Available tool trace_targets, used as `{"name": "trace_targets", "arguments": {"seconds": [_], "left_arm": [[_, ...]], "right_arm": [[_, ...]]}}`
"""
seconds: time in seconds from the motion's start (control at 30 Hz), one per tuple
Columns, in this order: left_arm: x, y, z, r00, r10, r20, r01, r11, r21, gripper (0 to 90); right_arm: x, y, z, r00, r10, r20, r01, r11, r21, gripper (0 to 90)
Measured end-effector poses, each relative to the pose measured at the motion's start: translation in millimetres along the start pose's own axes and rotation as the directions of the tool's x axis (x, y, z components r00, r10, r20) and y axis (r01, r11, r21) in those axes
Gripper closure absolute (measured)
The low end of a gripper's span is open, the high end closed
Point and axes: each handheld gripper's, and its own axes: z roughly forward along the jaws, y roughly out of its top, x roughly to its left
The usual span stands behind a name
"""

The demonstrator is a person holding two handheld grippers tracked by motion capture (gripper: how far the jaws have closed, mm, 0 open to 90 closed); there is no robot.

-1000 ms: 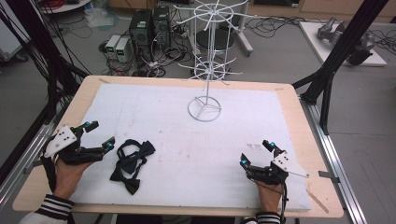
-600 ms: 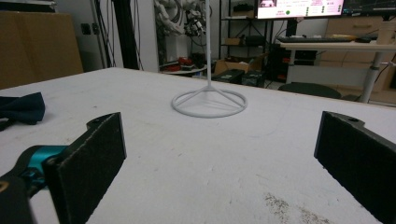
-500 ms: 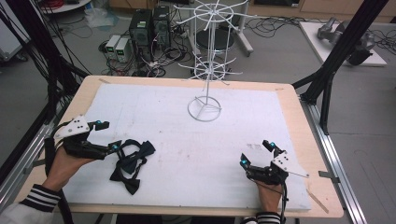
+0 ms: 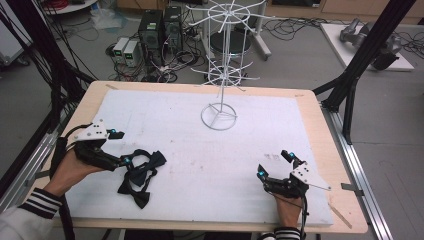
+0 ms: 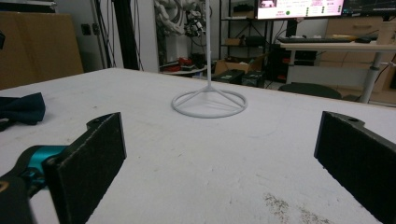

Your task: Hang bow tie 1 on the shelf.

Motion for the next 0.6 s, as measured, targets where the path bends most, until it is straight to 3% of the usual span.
{"name": "trace_targets", "arguments": {"seconds": [0.17, 0.23, 0.4, 0.5, 0.57, 0.6], "left_arm": [[-2.0, 5.3, 4.2, 0.9996, 0.020, 0.022, -0.021, 0.9989, 0.042, 15.4], [-4.3, 7.8, 8.1, 0.9990, 0.040, 0.020, -0.042, 0.9955, 0.085, 16.9], [-6.8, 13.4, 13.4, 0.9980, 0.056, 0.032, -0.059, 0.9904, 0.125, 17.4], [-9.5, 17.4, 18.0, 0.9967, 0.076, 0.030, -0.080, 0.9837, 0.161, 17.9], [-10.6, 20.9, 20.9, 0.9949, 0.086, 0.053, -0.095, 0.9757, 0.197, 18.3], [-11.5, 21.4, 22.4, 0.9951, 0.083, 0.055, -0.092, 0.9757, 0.199, 19.3]], "right_arm": [[-0.4, 0.0, 0.1, 1.0000, -0.006, 0.001, 0.006, 1.000, -0.004, 1.4], [-0.7, 0.0, 0.3, 0.9999, -0.010, 0.002, 0.010, 1.000, -0.009, 1.4], [-0.9, -0.1, 0.2, 0.9999, -0.012, 0.001, 0.012, 1.000, -0.009, 1.4], [-0.8, 0.0, 0.2, 0.9999, -0.012, 0.001, 0.012, 1.000, -0.010, 1.4], [-0.9, -0.1, 0.0, 0.9999, -0.012, 0.000, 0.012, 1.000, -0.010, 1.4], [-1.0, -0.1, 0.1, 0.9999, -0.013, 0.001, 0.013, 1.000, -0.011, 1.4]]}}
